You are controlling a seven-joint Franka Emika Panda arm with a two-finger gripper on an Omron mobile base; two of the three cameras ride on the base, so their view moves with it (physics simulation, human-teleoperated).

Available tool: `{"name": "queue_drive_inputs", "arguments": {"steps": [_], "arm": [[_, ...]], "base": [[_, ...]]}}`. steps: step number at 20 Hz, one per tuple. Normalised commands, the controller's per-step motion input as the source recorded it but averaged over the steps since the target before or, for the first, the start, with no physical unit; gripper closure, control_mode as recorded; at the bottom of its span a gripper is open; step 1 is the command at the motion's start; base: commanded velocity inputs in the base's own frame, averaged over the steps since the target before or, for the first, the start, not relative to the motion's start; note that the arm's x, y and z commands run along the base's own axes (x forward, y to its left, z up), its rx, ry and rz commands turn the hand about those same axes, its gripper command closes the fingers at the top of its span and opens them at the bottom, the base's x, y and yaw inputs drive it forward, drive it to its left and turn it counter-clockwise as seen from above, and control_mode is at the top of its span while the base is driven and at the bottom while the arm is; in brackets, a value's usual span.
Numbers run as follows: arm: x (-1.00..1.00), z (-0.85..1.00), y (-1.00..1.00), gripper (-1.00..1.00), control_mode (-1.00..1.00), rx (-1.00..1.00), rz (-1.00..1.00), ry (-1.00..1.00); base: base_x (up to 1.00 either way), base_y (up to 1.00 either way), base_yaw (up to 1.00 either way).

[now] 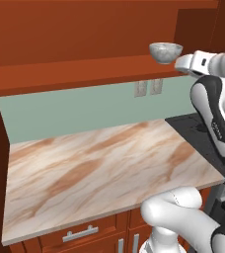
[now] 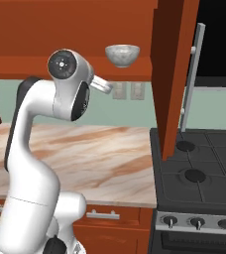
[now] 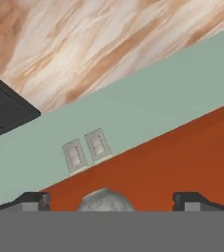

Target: Take the smaller bowl and place it next to the appetizer plate on the dining counter , and place the larger bowl next to the plate with cooked food.

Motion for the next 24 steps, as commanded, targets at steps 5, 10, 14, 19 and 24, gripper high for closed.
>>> {"name": "queue_drive_inputs", "arguments": {"steps": [5, 10, 14, 19, 24], "arm": [[0.28, 0.25, 0.05, -1.0, -1.0, -0.16, -0.01, 0.0], [0.18, 0.32, 0.0, -1.0, -1.0, -0.05, -0.08, 0.03], [0.01, 0.12, 0.0, -1.0, -1.0, 0.06, -0.21, 0.01], [0.0, 0.0, 0.0, -1.0, -1.0, 0.12, -0.28, 0.0], [0.0, 0.0, 0.0, -1.0, -1.0, 0.17, -0.31, -0.04]], "base": [[0.0, 0.0, 0.0], [0.0, 0.0, 0.0], [0.0, 0.0, 0.0], [0.0, 0.0, 0.0], [0.0, 0.0, 0.0]]}}
